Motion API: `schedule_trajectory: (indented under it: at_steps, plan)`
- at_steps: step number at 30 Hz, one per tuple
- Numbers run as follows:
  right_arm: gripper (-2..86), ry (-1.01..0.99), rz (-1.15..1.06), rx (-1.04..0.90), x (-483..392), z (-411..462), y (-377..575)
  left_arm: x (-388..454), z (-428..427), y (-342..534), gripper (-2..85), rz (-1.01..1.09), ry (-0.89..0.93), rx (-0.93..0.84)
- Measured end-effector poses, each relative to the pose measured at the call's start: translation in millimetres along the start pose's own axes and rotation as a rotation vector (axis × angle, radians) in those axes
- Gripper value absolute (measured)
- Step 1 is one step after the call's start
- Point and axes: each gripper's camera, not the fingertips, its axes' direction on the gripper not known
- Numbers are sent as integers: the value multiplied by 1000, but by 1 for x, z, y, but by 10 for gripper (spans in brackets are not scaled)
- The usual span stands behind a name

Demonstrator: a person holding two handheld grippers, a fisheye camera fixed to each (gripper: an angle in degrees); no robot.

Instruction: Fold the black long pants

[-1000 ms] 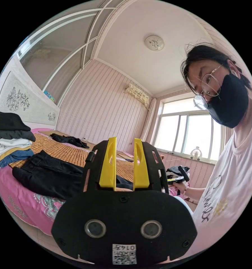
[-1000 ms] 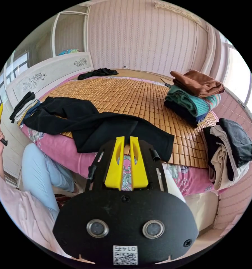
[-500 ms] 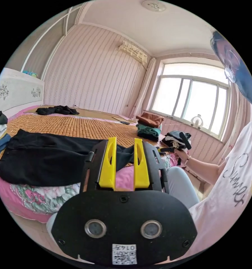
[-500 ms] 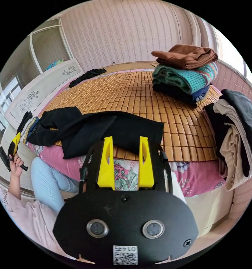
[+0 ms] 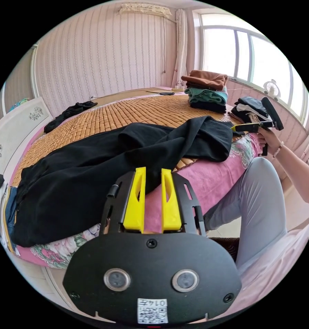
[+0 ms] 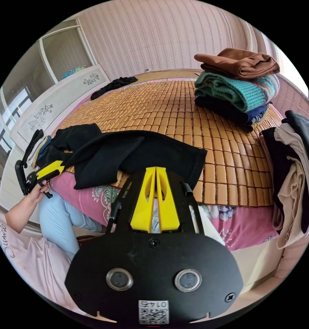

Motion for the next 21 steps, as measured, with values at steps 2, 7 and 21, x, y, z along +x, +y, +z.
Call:
schedule_trajectory:
  at_steps: [2, 7, 21]
  plan:
    - [7, 36, 46, 71, 15, -18, 6, 3, -4, 0, 2, 16, 7, 0]
    - [53, 79, 165, 48, 52, -26, 2, 7, -26, 8, -7, 98, 68, 14]
    - [72, 94, 80, 75, 64, -22, -12, -28, -69, 47, -9, 220, 279, -149]
